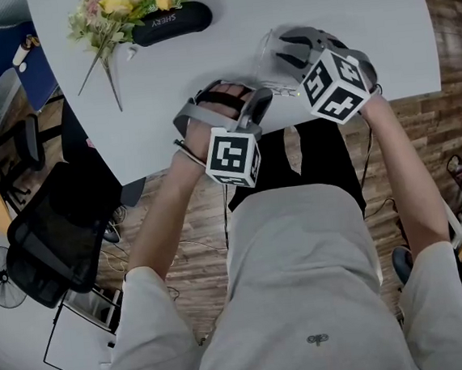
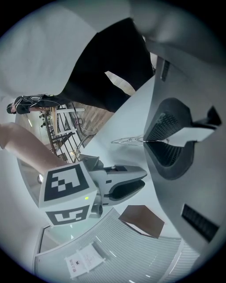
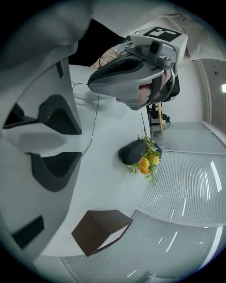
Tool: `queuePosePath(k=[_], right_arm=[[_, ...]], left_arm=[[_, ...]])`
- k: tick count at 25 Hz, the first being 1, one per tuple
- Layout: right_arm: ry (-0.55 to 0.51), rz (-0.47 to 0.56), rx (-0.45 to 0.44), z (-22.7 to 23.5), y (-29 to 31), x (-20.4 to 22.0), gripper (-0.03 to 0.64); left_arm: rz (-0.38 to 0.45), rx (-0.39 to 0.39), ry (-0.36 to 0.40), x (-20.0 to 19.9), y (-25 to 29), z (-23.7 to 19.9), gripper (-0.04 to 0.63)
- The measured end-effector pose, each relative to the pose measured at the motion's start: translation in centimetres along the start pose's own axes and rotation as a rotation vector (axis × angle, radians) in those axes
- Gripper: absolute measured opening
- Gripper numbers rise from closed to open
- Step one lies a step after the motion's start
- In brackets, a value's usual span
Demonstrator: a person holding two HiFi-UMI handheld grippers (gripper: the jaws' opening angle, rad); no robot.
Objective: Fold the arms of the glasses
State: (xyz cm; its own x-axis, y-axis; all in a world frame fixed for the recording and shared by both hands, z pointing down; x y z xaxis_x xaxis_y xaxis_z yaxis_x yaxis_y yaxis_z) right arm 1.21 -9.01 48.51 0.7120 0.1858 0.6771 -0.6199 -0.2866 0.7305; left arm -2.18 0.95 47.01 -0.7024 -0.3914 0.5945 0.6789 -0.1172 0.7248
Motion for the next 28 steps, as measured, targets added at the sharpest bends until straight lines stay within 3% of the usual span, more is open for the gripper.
queuePosePath(k=[9, 17, 21, 28], right_arm=[[-0.224, 0.017, -0.015, 0.4, 1.5, -0.9, 0.135], [-0.445, -0.028, -0.029, 0.3, 2.5, -1.1, 0.106], [-0.445, -0.025, -0.041, 0.4, 2.7, -1.4, 0.052], [-0.435, -0.043, -0.058, 0.3, 2.2, -0.7, 0.044]], left_arm=[[0.005, 0.004, 0.012, 0.0, -0.1, 0.0, 0.025], [0.006, 0.008, 0.021, 0.0, -0.2, 0.4, 0.025], [0.005, 0.008, 0.016, 0.1, -0.3, 0.4, 0.025], [-0.003, -0.01, 0.018, 0.4, -0.4, 0.1, 0.025]])
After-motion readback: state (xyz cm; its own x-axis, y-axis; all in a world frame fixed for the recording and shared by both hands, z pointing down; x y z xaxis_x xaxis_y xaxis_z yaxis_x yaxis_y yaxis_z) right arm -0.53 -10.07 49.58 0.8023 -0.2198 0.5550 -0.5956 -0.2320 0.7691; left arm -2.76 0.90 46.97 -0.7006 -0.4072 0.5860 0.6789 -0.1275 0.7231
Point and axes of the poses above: the fingertips, and each gripper's own axes: y forward along the fingers, z to its right, x out of its underside, the point moved 2 cm from there along -y, backward along the fingers, and after that the axes turned 11 degrees about z, right-handed, at the moved point
